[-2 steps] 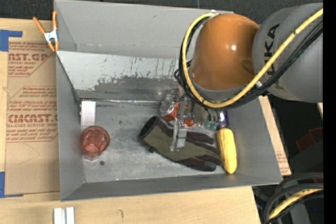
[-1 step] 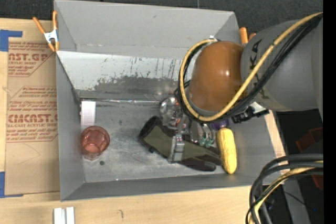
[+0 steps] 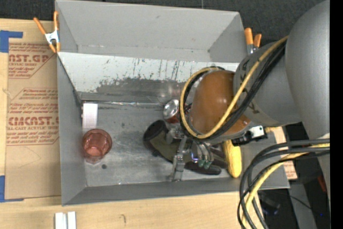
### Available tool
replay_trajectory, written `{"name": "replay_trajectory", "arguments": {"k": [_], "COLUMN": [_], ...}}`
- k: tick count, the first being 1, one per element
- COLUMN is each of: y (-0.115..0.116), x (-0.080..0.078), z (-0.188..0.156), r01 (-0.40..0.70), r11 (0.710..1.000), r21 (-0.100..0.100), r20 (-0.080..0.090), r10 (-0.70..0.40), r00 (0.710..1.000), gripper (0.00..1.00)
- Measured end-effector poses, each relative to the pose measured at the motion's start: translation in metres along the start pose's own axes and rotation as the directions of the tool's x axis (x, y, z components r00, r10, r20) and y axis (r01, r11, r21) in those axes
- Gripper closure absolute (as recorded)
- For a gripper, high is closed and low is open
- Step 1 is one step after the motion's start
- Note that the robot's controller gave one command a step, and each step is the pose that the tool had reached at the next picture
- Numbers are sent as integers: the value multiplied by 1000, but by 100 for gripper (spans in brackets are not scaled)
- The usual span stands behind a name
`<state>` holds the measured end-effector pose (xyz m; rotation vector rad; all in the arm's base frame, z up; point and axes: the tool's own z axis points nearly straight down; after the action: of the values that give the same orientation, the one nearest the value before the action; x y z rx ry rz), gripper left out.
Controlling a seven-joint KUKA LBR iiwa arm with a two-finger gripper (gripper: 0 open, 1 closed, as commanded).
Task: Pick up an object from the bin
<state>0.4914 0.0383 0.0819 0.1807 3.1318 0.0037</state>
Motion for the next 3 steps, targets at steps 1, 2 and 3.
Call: {"name": "replay_trajectory", "arguments": {"k": [1,2,3], "y": [-2,9,3], "x": [-3,-2,6], "z": [33,18,11], "r01": [1,-235,-49], "r11": [1000,972,999], "r21": [-2,2,2], "r20": [14,-4,-1], "r10": [-1,235,49], "r00": [1000,972,999], "gripper": [0,0,100]}}
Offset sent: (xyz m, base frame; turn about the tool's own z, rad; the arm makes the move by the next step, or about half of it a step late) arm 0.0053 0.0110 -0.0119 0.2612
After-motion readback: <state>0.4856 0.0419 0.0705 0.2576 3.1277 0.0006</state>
